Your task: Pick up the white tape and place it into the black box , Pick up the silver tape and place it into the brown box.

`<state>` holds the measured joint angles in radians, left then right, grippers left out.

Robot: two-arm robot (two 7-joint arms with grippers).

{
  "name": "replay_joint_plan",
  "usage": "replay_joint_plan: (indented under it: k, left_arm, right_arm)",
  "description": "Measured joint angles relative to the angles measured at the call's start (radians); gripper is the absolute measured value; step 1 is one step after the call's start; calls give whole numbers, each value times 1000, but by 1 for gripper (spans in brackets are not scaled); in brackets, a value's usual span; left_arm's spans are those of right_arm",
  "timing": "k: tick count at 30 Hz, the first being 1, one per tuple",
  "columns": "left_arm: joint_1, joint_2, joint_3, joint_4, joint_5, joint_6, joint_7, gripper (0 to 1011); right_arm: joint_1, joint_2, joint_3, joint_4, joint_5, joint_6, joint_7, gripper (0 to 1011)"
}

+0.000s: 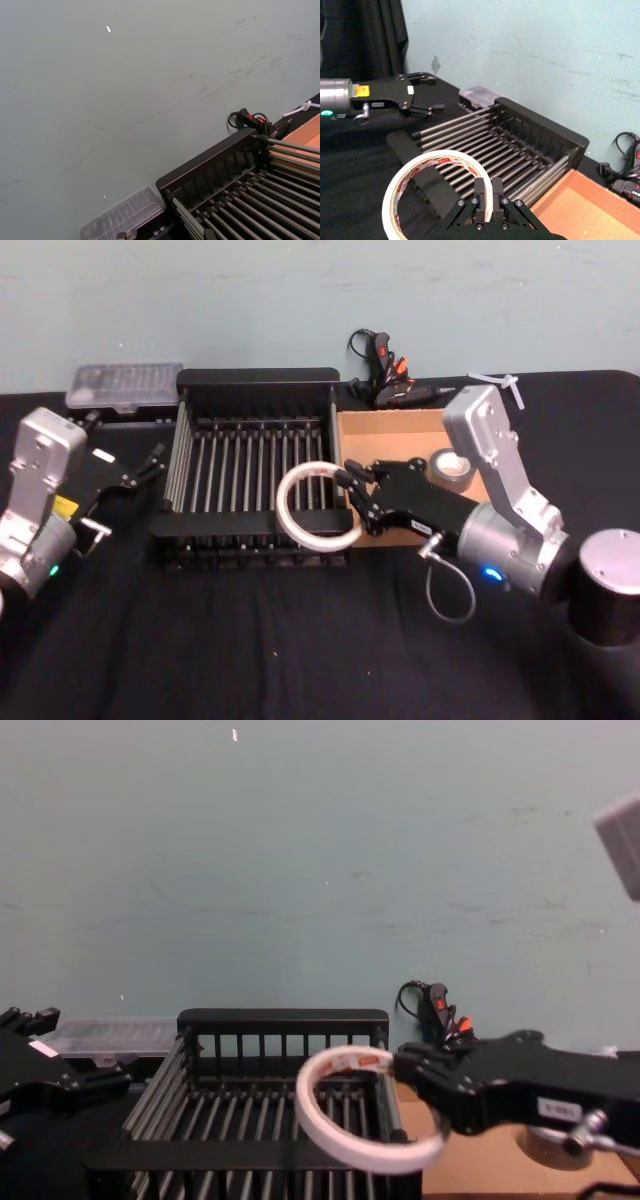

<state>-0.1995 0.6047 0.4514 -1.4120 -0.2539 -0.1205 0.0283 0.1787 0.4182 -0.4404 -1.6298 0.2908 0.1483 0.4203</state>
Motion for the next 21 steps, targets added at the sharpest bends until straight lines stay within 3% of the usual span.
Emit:
replay_joint_plan:
  k: [8, 21]
  left_arm:
    - [0, 0, 0, 0, 0, 0, 0, 1001]
    - [0, 0, 0, 0, 0, 0, 0, 1001]
  right_arm:
    - [74, -52, -21, 82, -26, -7, -15, 96]
    - [235, -171, -50, 303, -76, -56, -25, 96]
